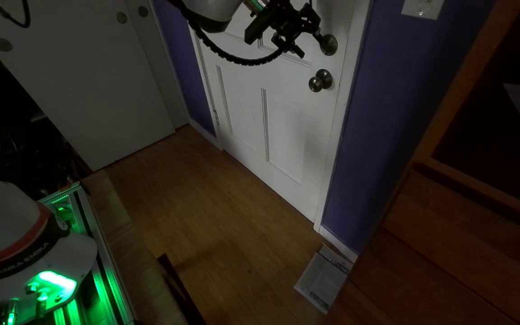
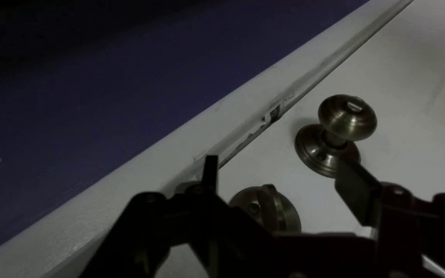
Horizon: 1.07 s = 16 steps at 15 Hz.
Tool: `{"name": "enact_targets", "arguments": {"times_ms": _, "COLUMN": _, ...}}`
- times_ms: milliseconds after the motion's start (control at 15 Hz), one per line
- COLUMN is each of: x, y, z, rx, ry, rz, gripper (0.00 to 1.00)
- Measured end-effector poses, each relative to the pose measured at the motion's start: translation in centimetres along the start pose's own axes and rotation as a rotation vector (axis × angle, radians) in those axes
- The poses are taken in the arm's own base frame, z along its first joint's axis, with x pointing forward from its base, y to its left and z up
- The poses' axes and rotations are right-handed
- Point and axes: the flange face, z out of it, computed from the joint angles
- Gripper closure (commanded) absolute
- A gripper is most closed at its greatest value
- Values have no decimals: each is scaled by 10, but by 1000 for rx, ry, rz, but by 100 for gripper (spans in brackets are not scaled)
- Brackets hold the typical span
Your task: Turn the upper knob on the door
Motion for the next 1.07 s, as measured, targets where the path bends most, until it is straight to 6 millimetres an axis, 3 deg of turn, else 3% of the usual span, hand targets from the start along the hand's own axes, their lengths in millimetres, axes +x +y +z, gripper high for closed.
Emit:
{"name": "enact_targets", "arguments": {"times_ms": 200, "x": 16, "y": -2, "z": 8, "rx": -12, "ry": 18, "rz": 8, "gripper": 51}}
{"name": "enact_targets", "arguments": {"times_ms": 467, "x": 31, "y": -8, "z": 16, "rx": -22, "ry": 35, "rz": 10, "gripper": 50}}
{"name": "enact_targets", "arguments": {"times_ms": 600, "x": 36, "y": -9, "z": 22, "rx": -29, "ry": 38, "rz": 11, "gripper": 56}}
{"name": "enact_targets", "arguments": {"times_ms": 667, "x": 37, "y": -10, "z": 25, "rx": -33, "ry": 38, "rz": 13, "gripper": 60}}
{"name": "enact_targets", "arguments": {"times_ms": 800, "x": 40, "y": -10, "z": 30, "rx": -39, "ry": 39, "rz": 16, "gripper": 84}}
{"name": "enact_targets", "arguments": {"times_ms": 1000, "x": 43, "y": -10, "z": 35, "rx": -44, "ry": 39, "rz": 26, "gripper": 100}}
{"name": "enact_targets", "arguments": {"times_ms": 1067, "x": 44, "y": -11, "z": 36, "rx": -37, "ry": 38, "rz": 33, "gripper": 100}}
